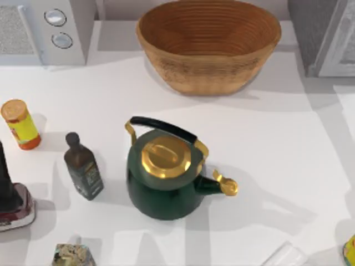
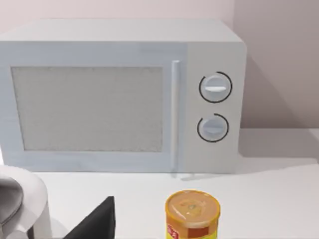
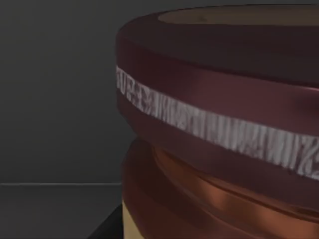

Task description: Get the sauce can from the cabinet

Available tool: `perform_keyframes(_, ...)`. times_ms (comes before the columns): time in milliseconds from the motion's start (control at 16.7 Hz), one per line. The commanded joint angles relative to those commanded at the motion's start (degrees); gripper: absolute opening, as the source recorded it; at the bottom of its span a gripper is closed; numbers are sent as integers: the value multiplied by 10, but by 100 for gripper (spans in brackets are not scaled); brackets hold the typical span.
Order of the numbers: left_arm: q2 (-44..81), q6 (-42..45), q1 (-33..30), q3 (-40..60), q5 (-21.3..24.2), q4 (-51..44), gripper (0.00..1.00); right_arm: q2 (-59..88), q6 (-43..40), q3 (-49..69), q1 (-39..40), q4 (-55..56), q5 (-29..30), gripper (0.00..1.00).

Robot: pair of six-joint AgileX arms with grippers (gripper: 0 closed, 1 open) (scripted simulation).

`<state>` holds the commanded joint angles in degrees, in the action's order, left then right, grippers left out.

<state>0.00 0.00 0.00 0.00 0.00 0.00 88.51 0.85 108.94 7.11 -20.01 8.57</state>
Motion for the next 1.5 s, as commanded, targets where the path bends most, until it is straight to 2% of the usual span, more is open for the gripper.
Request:
perform_keyframes(360, 0, 0, 0, 0, 0, 0, 100, -17, 0, 8, 13, -23, 10, 0)
perform_keyframes(900, 0, 0, 0, 0, 0, 0, 100, -187, 0, 62, 111, -253, 106, 0)
perform_keyframes(1320, 0, 0, 0, 0, 0, 0, 100, -203, 1, 58, 114, -262, 112, 0)
perform_keyframes(1500, 0, 0, 0, 0, 0, 0, 100, -237, 0, 4, 103, -239, 103, 0)
